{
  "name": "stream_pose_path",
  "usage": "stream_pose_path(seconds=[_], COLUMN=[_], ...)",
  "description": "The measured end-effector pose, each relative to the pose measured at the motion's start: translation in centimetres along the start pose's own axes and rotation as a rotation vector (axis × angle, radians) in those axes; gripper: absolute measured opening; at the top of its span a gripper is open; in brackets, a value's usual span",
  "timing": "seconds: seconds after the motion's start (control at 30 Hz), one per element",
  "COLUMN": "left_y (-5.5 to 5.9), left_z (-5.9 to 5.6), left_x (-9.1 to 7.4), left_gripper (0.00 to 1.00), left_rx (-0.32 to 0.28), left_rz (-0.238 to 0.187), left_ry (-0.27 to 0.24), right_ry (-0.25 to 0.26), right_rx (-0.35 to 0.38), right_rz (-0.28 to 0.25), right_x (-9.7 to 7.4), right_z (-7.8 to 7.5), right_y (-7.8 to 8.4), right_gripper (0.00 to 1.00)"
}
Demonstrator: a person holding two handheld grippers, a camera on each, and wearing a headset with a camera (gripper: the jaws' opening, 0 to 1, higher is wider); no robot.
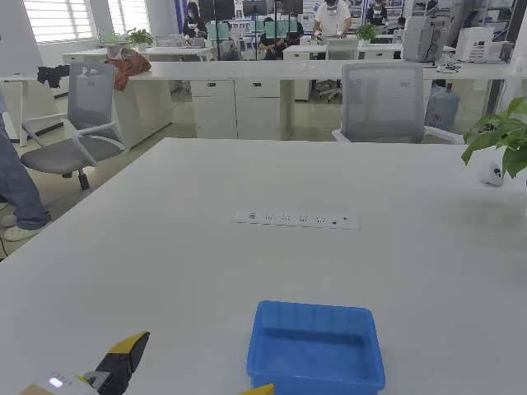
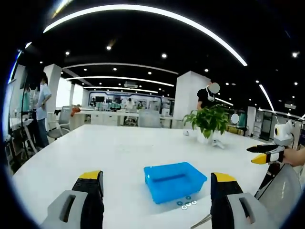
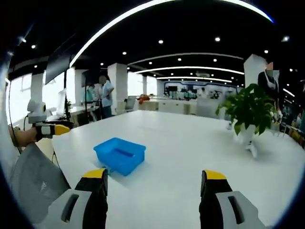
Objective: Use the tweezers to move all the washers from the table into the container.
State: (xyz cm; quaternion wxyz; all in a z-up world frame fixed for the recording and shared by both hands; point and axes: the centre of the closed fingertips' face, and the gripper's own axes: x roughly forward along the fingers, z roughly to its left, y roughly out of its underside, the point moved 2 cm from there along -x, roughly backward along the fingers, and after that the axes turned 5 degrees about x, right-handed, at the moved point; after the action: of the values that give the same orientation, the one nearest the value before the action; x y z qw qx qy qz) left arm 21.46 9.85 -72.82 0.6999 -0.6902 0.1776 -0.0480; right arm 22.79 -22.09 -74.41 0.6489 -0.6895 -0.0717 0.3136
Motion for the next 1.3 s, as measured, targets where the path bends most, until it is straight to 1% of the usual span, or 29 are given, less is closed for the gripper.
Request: stream_pose_path(seconds=[0.1, 0.2, 0.33, 0.8, 1.07, 1.3], left_y=[0.1, 0.1, 0.1, 0.1, 0.1, 0.2], left_z=[0.0, 0.0, 0.0, 0.2, 0.2, 0.2], left_x=[0.0, 0.0, 0.0, -0.1, 0.0, -0.1], left_gripper=[0.94, 0.94, 0.94, 0.94, 0.93, 0.93], left_rx=[0.002, 0.002, 0.0, -0.011, -0.014, -0.033], left_rz=[0.007, 0.004, 0.004, 0.004, 0.005, 0.002], left_ry=[0.003, 0.004, 0.001, -0.005, -0.002, 0.006], right_ry=[0.004, 0.007, 0.008, 0.006, 0.012, 0.014], right_rx=[0.002, 0.006, 0.01, 0.006, 0.01, 0.014], right_rz=[-0.001, -0.006, -0.005, 0.0, 0.015, 0.028], right_x=[0.0, -0.1, -0.2, -0.1, 0.0, 0.2], right_z=[-0.2, -0.4, -1.2, -0.3, -0.5, -0.7], right_y=[0.1, 0.0, 0.4, 0.1, 0.4, 0.7], right_gripper=[0.75, 0.75, 0.74, 0.74, 0.74, 0.74])
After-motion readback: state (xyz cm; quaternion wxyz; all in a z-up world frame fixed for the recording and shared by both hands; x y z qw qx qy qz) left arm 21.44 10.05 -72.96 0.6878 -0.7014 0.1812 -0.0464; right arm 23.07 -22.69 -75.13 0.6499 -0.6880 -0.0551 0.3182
